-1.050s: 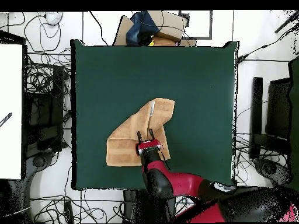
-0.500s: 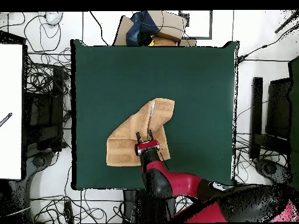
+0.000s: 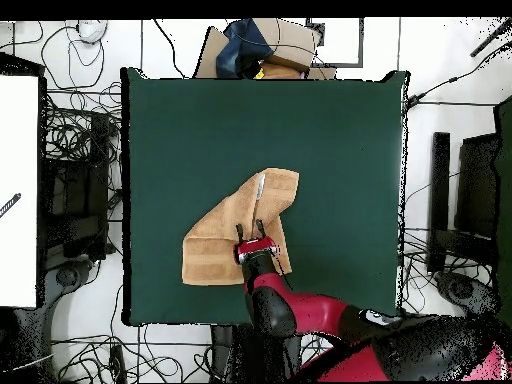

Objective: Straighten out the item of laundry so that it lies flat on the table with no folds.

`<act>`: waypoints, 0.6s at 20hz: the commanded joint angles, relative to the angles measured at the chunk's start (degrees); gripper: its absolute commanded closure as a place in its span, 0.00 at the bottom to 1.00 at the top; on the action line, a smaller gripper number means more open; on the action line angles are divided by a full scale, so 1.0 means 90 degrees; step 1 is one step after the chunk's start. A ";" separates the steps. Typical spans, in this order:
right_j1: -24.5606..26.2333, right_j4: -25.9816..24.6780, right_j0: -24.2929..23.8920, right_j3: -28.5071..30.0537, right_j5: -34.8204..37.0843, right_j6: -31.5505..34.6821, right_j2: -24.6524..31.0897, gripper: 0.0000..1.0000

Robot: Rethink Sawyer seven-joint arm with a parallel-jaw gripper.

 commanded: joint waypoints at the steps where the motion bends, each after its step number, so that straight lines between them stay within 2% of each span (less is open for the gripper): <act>1: 0.0166 0.0217 0.0283 -0.0683 0.0052 0.1357 -0.0308 0.00; 12: 0.0287 0.0291 0.0375 -0.0772 0.0062 0.1364 -0.0429 0.00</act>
